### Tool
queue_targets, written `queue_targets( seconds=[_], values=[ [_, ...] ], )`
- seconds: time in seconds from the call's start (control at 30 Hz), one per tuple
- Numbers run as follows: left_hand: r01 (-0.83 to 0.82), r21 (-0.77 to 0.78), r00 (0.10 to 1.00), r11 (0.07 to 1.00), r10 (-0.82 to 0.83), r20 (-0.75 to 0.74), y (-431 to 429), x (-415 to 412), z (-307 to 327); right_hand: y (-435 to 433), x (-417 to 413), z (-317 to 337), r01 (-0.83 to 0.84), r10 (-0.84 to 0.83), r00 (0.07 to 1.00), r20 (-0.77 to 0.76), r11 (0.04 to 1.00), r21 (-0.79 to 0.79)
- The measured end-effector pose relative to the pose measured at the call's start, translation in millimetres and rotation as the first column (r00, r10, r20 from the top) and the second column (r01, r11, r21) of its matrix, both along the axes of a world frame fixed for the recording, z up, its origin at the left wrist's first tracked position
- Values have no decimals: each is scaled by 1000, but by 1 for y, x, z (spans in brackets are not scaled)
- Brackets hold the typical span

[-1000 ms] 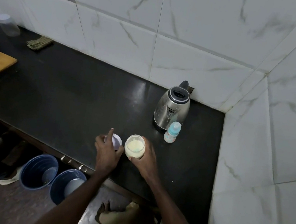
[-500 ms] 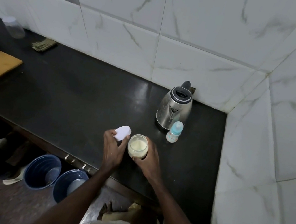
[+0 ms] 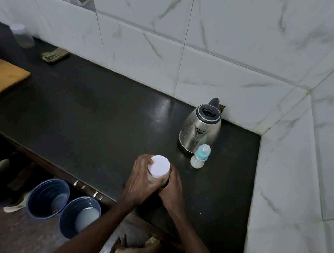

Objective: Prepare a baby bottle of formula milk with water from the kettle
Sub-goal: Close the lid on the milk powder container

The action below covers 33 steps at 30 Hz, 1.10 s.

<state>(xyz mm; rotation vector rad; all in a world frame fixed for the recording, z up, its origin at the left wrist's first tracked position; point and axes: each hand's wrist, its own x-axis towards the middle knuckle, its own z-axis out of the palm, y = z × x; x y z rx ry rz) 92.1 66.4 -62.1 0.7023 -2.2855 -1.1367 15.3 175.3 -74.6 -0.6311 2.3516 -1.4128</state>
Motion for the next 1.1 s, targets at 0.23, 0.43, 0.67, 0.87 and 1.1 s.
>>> queue_targets(
  seconds=[0.23,0.43,0.67,0.87,1.1],
  values=[
    [-10,-1,998,1000,10,55,1,-2,-1,2,-6,-11,-33,33,999,31,999,-7],
    [1,206,987,979,-35,160,-3,-1,3,13,-10,-8,-16,13,996,92,999,30],
    [31,279,979,960,-86,186,-8,-2,-1,6,-34,38,-203,204,979,-10,978,56],
    [9,296,988,955,-55,148,-14,1,-12,-11,-41,51,-452,509,856,-93,823,344],
    [-7,322,985,947,-49,166,-16,0,-16,-14,-48,58,-469,578,804,-142,762,447]
  ],
)
